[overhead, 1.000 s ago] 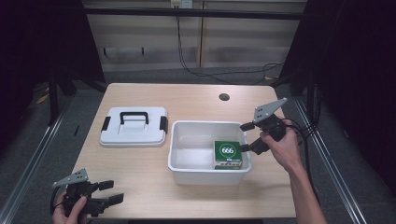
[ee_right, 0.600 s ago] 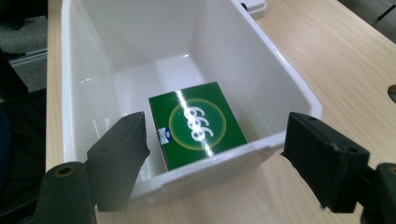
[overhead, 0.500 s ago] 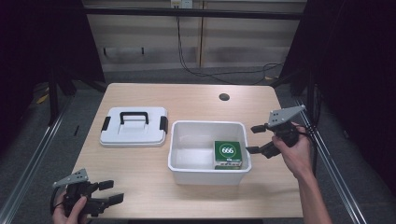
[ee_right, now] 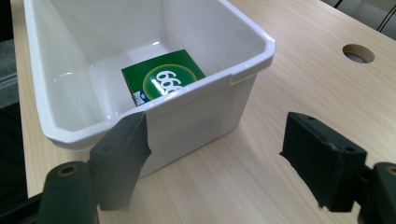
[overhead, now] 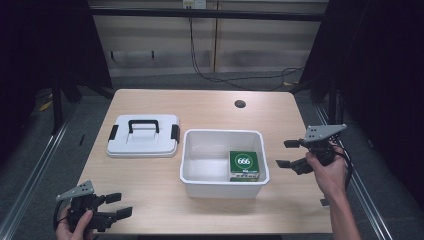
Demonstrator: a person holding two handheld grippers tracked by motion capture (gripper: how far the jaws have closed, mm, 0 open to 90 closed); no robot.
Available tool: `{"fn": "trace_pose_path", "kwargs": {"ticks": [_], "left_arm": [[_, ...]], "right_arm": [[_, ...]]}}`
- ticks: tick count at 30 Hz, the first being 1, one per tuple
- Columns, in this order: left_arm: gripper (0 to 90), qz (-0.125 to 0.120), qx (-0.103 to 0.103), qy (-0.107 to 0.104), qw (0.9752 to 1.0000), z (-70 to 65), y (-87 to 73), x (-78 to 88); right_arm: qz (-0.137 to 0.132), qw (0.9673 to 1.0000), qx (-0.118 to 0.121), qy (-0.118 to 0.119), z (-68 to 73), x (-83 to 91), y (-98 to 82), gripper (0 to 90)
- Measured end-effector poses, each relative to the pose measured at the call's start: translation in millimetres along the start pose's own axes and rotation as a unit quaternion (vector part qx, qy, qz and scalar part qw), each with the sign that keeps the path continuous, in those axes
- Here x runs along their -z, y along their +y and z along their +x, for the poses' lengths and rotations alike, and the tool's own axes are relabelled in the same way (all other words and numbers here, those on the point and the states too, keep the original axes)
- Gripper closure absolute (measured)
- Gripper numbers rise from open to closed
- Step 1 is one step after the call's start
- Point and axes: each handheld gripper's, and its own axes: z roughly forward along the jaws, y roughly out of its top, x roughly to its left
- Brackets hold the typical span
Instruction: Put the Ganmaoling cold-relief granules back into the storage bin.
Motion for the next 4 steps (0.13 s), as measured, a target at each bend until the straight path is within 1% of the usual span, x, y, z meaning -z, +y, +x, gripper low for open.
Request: {"fn": "trace_pose_path", "kwargs": {"ticks": [3,4], "left_arm": [[16.0,0.001,0.000,0.002,1.0000,1.2,-0.4,0.1],[16.0,0.001,0.000,0.002,1.0000,1.0,-0.5,0.4]], "right_arm": [[-0.002,1.0000,-0.006,-0.001,-0.6,1.4,-4.1,22.2],[-0.008,0.9999,-0.011,-0.009,-1.6,3.7,-7.4,21.9]]}}
